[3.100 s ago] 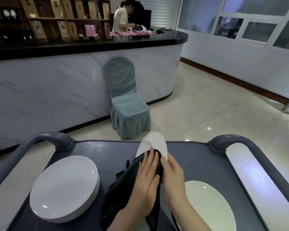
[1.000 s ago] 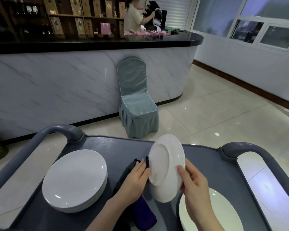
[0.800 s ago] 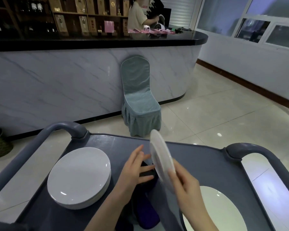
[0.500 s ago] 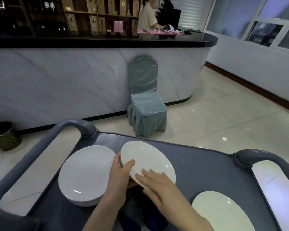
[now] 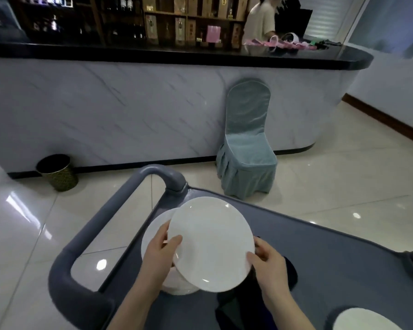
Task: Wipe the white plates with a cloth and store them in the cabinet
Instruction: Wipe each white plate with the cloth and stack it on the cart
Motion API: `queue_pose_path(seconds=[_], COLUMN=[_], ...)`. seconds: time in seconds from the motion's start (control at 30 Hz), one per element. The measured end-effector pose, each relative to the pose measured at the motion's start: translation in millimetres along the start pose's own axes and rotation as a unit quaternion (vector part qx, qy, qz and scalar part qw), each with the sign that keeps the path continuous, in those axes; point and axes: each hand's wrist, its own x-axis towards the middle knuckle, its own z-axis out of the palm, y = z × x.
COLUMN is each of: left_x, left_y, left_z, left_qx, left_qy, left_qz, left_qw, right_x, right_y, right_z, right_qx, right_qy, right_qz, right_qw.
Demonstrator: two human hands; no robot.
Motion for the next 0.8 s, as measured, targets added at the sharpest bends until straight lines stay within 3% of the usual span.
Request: queue_pose_path(seconds=[0.1,0.27,0.4,0.8], left_x=[13.0,17.6,18.0,30.1], left_y=[-4.3,-12.2,-18.5,-28.2], left_z=[-32.7,-60.4,-61.7,-68.1], left_qx=[0.105,0.158,0.171,0.192], left_qy=[0.026,0.07,0.115,0.1], left_qz=[0.003,0.011,0.03,-0.002], left_qw=[0.994,0.985,0.978,0.976], right_x=[3.0,9.7,11.9,21.5], right_y=[-0.9,3.9,9.3,18.1], right_z=[24.9,52.8,64.9,71.4], right_qx=[0.013,0.023,0.013,-0.069], right_qy=[-0.008,-0.011,-0.01,-0.021], right_qz=[-0.001,0.006,0.012,-0.029], right_qw=[1.0,1.0,1.0,0.997])
